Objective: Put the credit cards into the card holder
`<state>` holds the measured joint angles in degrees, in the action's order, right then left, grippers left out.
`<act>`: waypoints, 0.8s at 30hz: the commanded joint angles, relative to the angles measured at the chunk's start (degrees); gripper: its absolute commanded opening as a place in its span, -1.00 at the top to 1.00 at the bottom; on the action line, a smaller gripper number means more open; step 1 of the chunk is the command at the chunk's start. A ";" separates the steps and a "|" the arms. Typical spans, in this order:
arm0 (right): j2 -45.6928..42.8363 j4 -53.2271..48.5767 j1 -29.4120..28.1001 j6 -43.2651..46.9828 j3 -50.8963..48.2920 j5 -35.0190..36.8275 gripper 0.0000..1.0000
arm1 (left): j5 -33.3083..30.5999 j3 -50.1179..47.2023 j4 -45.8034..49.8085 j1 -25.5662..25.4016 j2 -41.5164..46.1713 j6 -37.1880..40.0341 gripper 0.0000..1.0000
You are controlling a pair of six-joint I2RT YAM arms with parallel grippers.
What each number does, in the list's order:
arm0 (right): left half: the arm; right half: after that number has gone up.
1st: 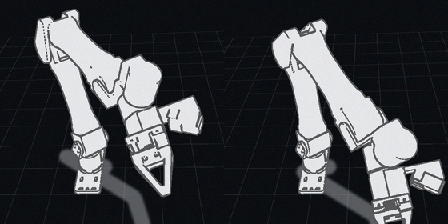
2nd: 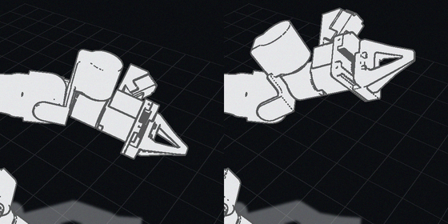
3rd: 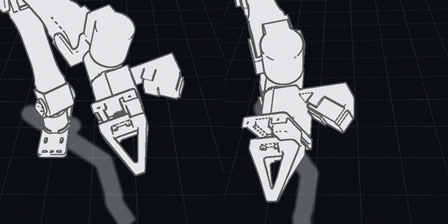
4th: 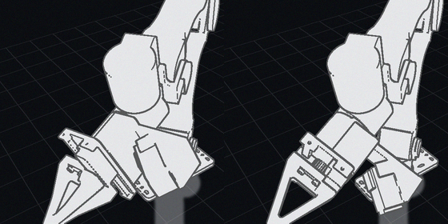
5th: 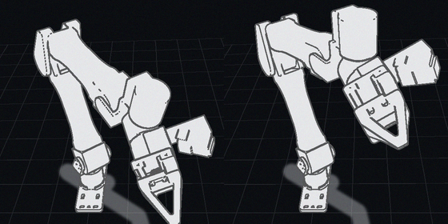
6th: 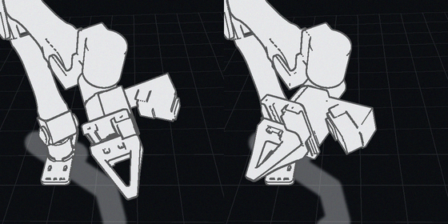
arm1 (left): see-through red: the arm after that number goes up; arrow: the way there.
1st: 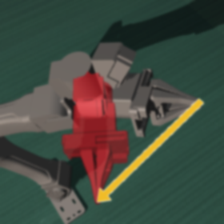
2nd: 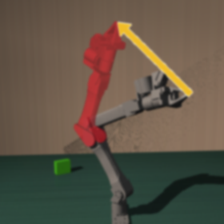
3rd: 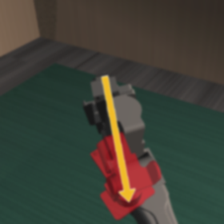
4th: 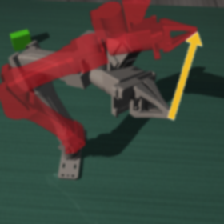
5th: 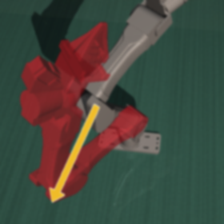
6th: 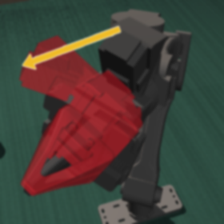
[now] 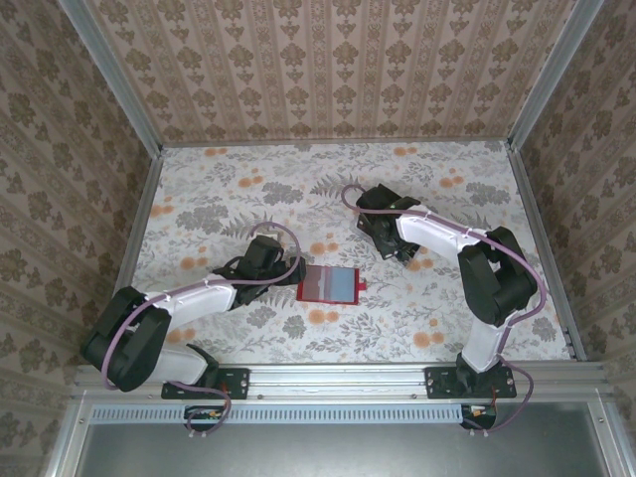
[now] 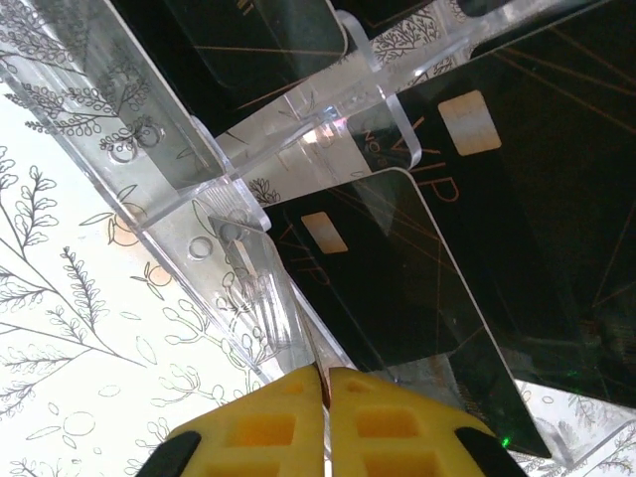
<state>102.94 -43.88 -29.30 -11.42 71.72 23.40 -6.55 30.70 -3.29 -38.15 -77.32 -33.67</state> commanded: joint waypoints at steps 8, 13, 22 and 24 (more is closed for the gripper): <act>-4.48 -1.12 -1.17 4.53 0.54 -6.86 1.00 | 0.35 -0.31 0.77 0.35 1.20 -0.35 -1.00; -7.31 -2.29 -2.38 5.10 2.95 -7.42 1.00 | 0.12 0.05 1.61 0.36 1.64 0.01 -1.00; -12.96 -4.13 -5.83 -1.01 7.22 -12.04 1.00 | -0.71 0.28 3.30 0.36 2.76 0.53 -1.00; -14.60 -2.88 -7.05 -4.96 6.43 -14.68 1.00 | -1.16 0.39 3.93 0.36 3.13 0.79 -1.00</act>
<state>91.13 -45.41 -35.03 -11.03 77.32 12.99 -6.66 30.70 -1.65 -38.15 -75.68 -33.80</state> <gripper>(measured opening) 0.068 0.997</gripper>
